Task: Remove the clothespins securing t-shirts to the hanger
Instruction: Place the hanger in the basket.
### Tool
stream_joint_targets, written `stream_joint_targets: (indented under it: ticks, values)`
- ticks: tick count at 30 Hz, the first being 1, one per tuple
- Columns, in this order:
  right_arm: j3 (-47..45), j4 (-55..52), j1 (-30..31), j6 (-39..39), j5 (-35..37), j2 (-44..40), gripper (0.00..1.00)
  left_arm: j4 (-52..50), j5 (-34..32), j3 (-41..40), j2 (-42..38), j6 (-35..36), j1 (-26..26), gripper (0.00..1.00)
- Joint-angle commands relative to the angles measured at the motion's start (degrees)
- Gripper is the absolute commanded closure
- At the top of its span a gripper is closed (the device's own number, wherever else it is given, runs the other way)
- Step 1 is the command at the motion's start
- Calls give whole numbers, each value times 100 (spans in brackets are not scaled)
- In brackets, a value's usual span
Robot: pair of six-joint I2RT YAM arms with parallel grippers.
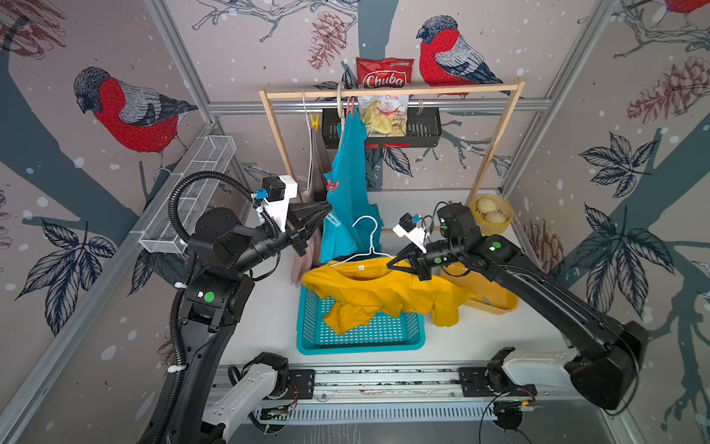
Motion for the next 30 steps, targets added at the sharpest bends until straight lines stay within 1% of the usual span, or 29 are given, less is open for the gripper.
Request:
stream_joint_targets:
  ticks: [1,3,6,8,9,10,11,12,13,16,19,21,22,23,24,27,28,30]
  values:
    - [-41,257,196,49,-118,227,100,205,-689,-163,-148,-325,11,100]
    - [-187,546,298,135,-208,301,100,163,-1173,-310,-292,-420,13,100]
    - [-367,1000,408,334,-294,495,100,323,-1802,-785,-602,-852,13,100]
    - [-398,1190,509,474,-213,702,95,458,-2067,-1148,-776,-1302,13,100]
    - [-391,1207,585,511,-105,826,90,530,-2115,-1354,-861,-1538,17,100]
    - [-352,1183,653,520,46,953,82,631,-2071,-1578,-933,-1715,13,100]
    - [-323,1157,722,536,246,1052,76,680,-2079,-1738,-1003,-1886,15,100]
    - [-277,1107,804,564,490,1154,66,750,-2079,-1933,-1060,-2116,13,100]
    - [-215,1023,885,578,818,1241,52,796,-2088,-2136,-1130,-2330,17,100]
    - [-140,866,1087,714,1906,1317,36,823,-2171,-2550,-1368,-2819,-5,100]
    - [-114,834,1259,1043,3164,1178,27,838,-2380,-2857,-1560,-3327,-130,100]
    - [-20,726,1345,1291,3805,1026,26,811,-2460,-2872,-1600,-3327,-296,100]
    - [-6,695,1373,1373,4096,906,23,711,-2583,-2836,-1586,-3252,-410,100]
    - [33,653,1385,1455,4351,797,15,632,-2658,-2783,-1561,-3198,-486,100]
    - [100,577,1383,1548,4647,650,14,593,-2671,-2710,-1526,-3164,-541,100]
    - [191,538,1400,1589,5219,155,13,663,-2523,-2508,-1390,-3098,-589,100]
    - [136,658,1396,1610,5396,-64,13,683,-2520,-2460,-1338,-3076,-598,100]
    - [-133,1147,1412,1568,5502,-486,12,717,-2539,-2401,-1237,-3100,-605,100]
